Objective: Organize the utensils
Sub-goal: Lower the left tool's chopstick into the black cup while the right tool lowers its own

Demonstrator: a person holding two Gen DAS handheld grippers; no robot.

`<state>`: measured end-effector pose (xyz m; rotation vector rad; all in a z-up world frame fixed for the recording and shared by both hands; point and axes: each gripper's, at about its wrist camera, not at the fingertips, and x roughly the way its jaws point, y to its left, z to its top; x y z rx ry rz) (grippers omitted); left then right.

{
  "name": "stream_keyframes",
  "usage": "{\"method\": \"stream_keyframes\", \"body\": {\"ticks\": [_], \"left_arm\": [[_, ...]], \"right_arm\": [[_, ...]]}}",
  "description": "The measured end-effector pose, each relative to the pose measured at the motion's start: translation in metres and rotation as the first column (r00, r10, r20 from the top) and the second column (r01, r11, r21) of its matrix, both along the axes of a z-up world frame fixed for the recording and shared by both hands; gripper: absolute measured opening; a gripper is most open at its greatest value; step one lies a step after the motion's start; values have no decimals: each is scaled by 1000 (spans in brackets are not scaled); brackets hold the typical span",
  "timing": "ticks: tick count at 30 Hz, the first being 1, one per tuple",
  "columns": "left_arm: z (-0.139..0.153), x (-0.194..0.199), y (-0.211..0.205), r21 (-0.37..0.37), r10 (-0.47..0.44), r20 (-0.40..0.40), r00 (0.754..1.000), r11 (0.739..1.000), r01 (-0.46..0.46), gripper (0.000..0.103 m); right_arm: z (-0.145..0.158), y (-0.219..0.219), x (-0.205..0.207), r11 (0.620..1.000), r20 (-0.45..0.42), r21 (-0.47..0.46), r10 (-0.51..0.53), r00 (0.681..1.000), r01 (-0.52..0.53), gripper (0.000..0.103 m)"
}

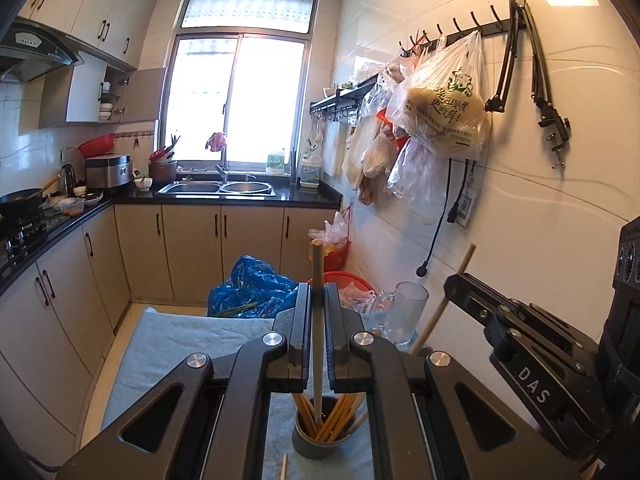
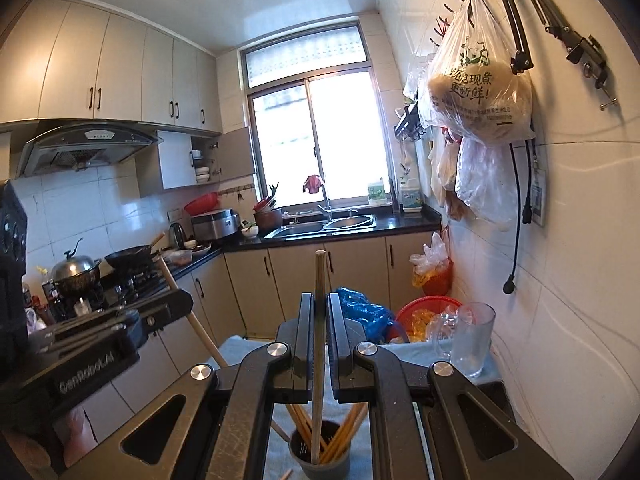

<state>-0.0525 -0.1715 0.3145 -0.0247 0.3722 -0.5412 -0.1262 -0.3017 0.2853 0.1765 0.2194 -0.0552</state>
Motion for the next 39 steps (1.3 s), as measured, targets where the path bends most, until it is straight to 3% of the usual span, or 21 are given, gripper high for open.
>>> {"method": "stream_keyframes", "body": {"ticks": [12, 25, 39], "left_arm": [[-38, 42, -1, -18, 9, -108, 994, 1000, -11, 5], [-60, 38, -16, 39, -7, -96, 995, 999, 11, 5], [-80, 45, -13, 49, -1, -136, 991, 999, 8, 5]], "right_arm": [[-35, -4, 34, 1000, -57, 8, -22, 998, 22, 7], [-58, -7, 44, 1000, -94, 16, -17, 995, 19, 7], [-72, -13, 47, 999, -116, 35, -20, 993, 24, 7]]}}
